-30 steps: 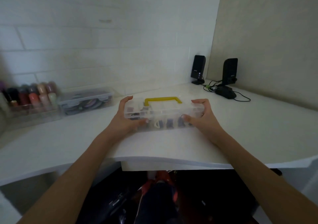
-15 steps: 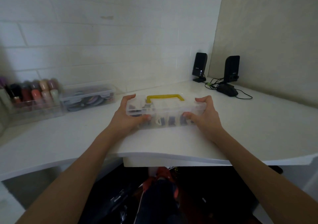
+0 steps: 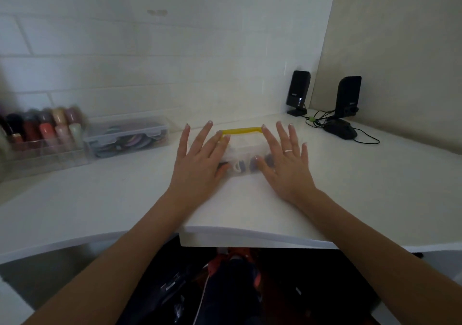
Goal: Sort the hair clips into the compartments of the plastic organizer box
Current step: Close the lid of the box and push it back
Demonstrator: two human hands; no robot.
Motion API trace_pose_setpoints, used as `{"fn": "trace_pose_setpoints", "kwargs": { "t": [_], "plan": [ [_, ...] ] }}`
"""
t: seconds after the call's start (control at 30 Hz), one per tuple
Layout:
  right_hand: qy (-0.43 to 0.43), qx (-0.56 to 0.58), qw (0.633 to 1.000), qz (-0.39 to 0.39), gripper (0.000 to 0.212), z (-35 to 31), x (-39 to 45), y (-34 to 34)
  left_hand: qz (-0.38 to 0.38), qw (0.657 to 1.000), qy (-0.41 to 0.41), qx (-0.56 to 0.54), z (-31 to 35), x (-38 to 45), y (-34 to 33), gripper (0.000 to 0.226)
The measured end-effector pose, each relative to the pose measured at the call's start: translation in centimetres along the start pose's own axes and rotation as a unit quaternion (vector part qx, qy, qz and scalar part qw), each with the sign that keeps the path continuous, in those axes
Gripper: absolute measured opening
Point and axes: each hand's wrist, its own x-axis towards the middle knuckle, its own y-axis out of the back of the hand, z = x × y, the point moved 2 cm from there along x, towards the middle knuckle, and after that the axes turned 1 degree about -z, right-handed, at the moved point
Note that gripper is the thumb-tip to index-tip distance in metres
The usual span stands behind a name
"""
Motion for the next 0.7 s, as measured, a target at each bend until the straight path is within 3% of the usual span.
{"fn": "trace_pose_setpoints", "kwargs": {
  "t": [0.23, 0.47, 0.7],
  "plan": [
    [-0.038, 0.065, 0.997, 0.036, 0.048, -0.2, 4.9, -3.5, -0.048, 0.998, 0.040, 0.032, -1.4, 2.0, -3.7, 0.044],
    [-0.042, 0.048, 0.997, 0.052, 0.050, -1.6, 11.2, -8.8, -0.069, 0.990, 0.091, 0.078, -5.7, 4.4, -9.3, 0.046],
    [-0.002, 0.131, 0.991, 0.036, 0.058, -2.9, 16.4, -13.3, -0.091, 0.971, 0.193, 0.104, -8.9, 5.4, -12.2, 0.042]
  ]
}}
